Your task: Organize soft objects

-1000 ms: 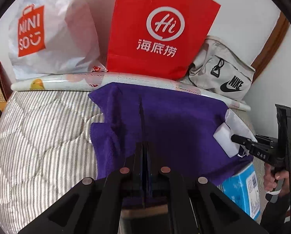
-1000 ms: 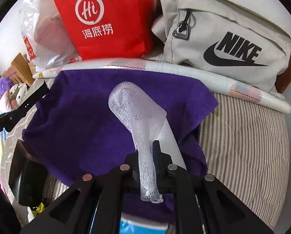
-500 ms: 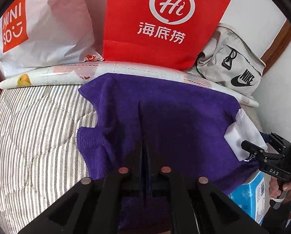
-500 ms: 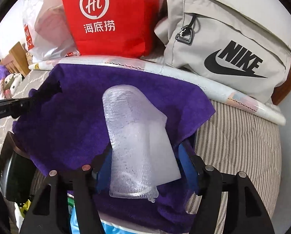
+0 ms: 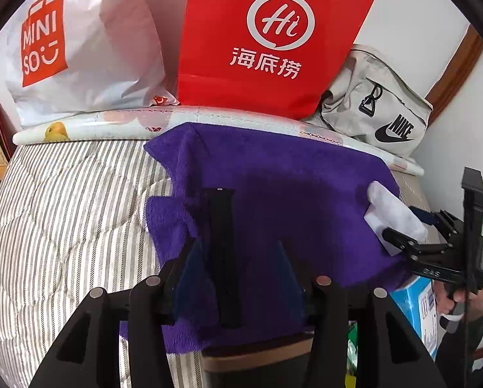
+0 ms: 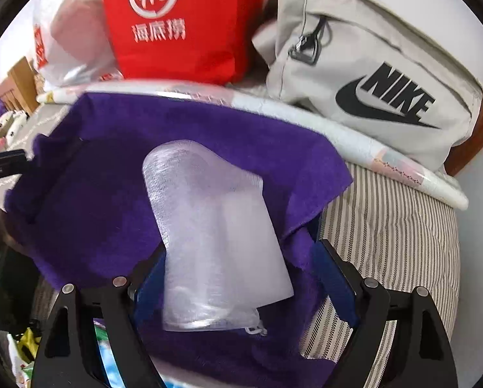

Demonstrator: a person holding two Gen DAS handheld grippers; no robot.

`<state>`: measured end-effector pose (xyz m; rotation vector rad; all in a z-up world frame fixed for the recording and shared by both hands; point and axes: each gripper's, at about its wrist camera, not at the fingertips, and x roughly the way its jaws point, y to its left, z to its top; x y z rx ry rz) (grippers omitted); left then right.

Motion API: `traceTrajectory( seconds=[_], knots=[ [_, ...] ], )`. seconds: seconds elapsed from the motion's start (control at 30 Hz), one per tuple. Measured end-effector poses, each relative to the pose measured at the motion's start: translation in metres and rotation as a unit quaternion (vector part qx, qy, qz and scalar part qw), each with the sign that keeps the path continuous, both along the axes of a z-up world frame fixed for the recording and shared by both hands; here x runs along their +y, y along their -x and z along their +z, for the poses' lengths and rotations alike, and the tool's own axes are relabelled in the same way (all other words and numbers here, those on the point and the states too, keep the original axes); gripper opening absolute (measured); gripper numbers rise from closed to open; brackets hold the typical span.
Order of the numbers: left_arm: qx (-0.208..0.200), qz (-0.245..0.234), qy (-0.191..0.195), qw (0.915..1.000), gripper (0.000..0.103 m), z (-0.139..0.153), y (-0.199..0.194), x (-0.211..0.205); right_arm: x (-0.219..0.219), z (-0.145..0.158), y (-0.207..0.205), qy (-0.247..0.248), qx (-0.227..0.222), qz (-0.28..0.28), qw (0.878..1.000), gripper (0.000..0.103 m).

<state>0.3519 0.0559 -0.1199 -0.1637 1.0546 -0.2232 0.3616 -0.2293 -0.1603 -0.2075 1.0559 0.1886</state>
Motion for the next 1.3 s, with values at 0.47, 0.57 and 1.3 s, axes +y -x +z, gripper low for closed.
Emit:
traceTrajectory(
  seconds=[0.47,0.57,1.3],
  knots=[
    [-0.005,-0.012,0.008,0.9999,0.047,0.004,0.011,-0.005,-0.001,0.016,0.003,-0.014,-0.009,0.026,1.000,0.048],
    [-0.008,-0.013,0.009,0.9998,0.047,0.006,0.013,-0.007,-0.004,0.033,0.007,-0.027,-0.025,0.025,0.999,0.048],
    [-0.008,0.003,0.019,0.9998,0.048,0.004,0.009,0.005,0.007,0.013,-0.048,-0.027,-0.006,0.027,0.999,0.049]
  ],
)
